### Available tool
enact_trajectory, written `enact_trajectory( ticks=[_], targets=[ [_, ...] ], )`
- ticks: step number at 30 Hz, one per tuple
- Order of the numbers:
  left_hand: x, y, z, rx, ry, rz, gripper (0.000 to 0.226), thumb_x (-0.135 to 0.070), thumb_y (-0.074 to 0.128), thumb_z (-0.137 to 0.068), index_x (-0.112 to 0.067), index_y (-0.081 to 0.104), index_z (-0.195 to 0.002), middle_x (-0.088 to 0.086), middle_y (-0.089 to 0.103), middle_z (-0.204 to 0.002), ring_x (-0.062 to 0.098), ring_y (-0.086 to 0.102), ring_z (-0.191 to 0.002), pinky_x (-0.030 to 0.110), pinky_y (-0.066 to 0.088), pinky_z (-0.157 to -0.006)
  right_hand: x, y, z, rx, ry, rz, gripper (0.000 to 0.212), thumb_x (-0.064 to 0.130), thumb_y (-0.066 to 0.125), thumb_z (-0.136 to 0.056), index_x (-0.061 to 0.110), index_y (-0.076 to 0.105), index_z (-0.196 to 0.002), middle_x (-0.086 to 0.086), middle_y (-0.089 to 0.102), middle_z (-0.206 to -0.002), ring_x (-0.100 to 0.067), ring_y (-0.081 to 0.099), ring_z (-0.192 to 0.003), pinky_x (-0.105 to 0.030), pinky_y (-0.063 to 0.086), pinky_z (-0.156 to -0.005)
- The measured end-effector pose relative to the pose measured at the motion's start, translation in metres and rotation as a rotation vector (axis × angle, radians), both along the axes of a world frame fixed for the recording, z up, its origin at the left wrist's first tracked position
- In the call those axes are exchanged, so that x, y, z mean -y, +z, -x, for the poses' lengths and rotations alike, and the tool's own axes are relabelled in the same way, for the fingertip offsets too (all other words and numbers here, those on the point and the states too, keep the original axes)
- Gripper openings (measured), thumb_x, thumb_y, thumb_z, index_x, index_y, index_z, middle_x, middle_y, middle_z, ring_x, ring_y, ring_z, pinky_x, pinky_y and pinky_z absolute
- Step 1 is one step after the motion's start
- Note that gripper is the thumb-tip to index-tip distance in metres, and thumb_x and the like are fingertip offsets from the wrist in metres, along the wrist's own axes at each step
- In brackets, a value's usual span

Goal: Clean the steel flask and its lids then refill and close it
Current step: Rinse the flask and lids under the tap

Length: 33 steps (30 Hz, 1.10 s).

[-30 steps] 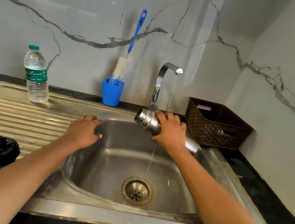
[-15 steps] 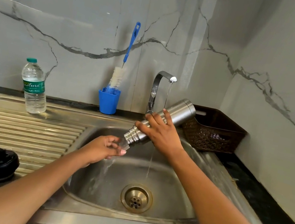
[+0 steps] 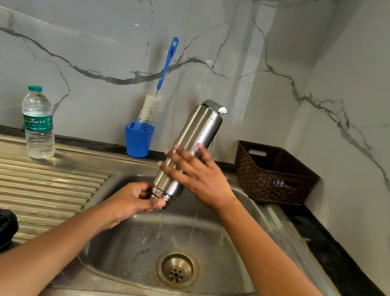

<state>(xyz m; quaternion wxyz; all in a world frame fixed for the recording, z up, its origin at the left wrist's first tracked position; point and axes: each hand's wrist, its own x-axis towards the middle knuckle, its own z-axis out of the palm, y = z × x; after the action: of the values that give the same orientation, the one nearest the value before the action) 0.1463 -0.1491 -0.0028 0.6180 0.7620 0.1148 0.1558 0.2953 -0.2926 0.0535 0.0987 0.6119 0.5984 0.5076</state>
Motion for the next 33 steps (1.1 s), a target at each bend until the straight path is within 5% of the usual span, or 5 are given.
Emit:
enact_trajectory(
  ticks=[6, 10, 12, 18, 33],
  targets=[
    [-0.006, -0.003, 0.0, 0.009, 0.009, 0.033, 0.064, -0.034, 0.085, -0.052, -0.02, 0.06, -0.109, -0.002, 0.073, -0.101, 0.016, 0.066, -0.101, 0.021, 0.053, -0.077, 0.007, 0.027, -0.005, -0.844, 0.136, -0.321, 0.101, 0.006, 0.067, -0.078, 0.029, 0.0, -0.15, -0.002, -0.011, -0.158, -0.012, -0.015, -0.142, -0.051, 0.003, -0.117],
    [-0.008, -0.009, -0.001, -0.032, -0.017, 0.013, 0.081, -0.047, 0.088, -0.047, -0.016, 0.059, -0.116, 0.002, 0.072, -0.107, 0.017, 0.066, -0.104, 0.022, 0.053, -0.08, 0.013, 0.051, 0.014, -1.796, 0.453, -0.463, 0.093, 0.014, 0.055, -0.093, 0.034, -0.017, -0.147, 0.001, -0.006, -0.159, -0.005, 0.017, -0.133, -0.018, 0.033, -0.098],
    [-0.009, -0.012, 0.0, -0.052, -0.025, -0.002, 0.094, -0.057, 0.088, -0.038, -0.015, 0.059, -0.117, 0.003, 0.071, -0.107, 0.016, 0.066, -0.103, 0.024, 0.053, -0.084, 0.011, 0.057, 0.009, -1.996, 0.373, -0.492, 0.097, 0.034, 0.06, -0.09, 0.032, -0.019, -0.147, -0.004, 0.01, -0.158, -0.015, 0.027, -0.136, -0.028, 0.031, -0.105],
    [-0.006, -0.012, -0.002, -0.123, 0.002, -0.231, 0.1, -0.064, 0.086, -0.026, -0.029, 0.053, -0.113, -0.003, 0.07, -0.108, 0.007, 0.065, -0.102, 0.027, 0.047, -0.096, -0.002, 0.041, -0.001, -2.207, 0.25, -0.467, 0.068, 0.031, 0.078, -0.074, 0.013, 0.044, -0.13, -0.008, 0.061, -0.119, -0.024, 0.059, -0.106, -0.041, 0.048, -0.095],
    [0.029, 0.051, -0.015, -0.043, 0.085, -0.218, 0.089, -0.04, 0.086, -0.052, -0.018, 0.05, -0.129, -0.003, 0.066, -0.111, 0.013, 0.062, -0.103, 0.036, 0.048, -0.097, 0.009, 0.103, 0.025, -1.932, 0.519, -0.258, 0.054, 0.018, 0.067, -0.083, 0.013, 0.043, -0.131, -0.005, 0.058, -0.116, -0.02, 0.058, -0.105, -0.026, 0.05, -0.085]
  ],
)
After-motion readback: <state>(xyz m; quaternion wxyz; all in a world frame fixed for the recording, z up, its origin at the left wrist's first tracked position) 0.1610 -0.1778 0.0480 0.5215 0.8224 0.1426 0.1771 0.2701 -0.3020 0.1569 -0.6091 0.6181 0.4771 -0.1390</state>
